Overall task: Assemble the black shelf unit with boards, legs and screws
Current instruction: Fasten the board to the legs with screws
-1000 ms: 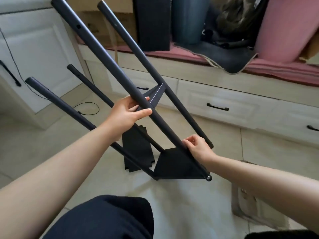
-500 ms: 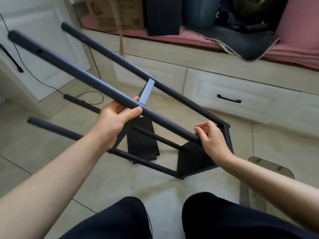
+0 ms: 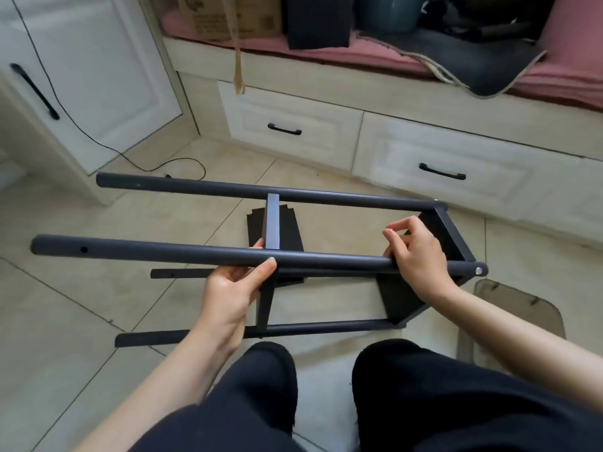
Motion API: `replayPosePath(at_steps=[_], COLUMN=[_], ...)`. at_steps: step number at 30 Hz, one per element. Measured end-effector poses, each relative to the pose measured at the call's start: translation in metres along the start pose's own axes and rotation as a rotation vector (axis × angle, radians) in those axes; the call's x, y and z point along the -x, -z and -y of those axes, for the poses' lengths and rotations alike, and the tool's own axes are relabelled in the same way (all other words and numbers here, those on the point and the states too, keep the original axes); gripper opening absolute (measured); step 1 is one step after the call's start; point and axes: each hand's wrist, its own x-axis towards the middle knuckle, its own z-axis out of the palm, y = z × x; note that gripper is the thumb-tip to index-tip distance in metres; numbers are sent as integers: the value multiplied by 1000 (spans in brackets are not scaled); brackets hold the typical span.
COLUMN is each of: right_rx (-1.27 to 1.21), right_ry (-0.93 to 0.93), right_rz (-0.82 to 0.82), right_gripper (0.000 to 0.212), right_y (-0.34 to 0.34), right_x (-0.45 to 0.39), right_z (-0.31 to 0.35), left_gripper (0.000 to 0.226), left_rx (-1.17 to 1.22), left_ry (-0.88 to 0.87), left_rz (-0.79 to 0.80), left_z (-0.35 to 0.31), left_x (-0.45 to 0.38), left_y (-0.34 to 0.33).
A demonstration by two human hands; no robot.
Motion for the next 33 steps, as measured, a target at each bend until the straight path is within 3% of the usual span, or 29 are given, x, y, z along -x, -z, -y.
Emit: replayPosePath(at_steps=[10, 18, 23, 29, 33], right_rx=[66, 105, 122, 153, 162], right_ry=[43, 55, 66, 43, 41], right_rz=[54, 30, 42, 53, 55], right_gripper=[8, 12, 13, 14, 14], right_y=[0, -4, -8, -12, -11], right_x=[17, 22, 33, 41, 44], right_z=[-5, -6, -4, -1, 1], left_gripper=[32, 46, 36, 30, 58], left_rx=[32, -9, -108, -602, -1216], left_ry=[87, 105, 163, 137, 12], left_rz=[-22, 13, -40, -115, -246], left_z=[15, 19, 20, 19, 9], left_x=[9, 3, 5, 14, 20], left_y=[13, 20, 31, 38, 37])
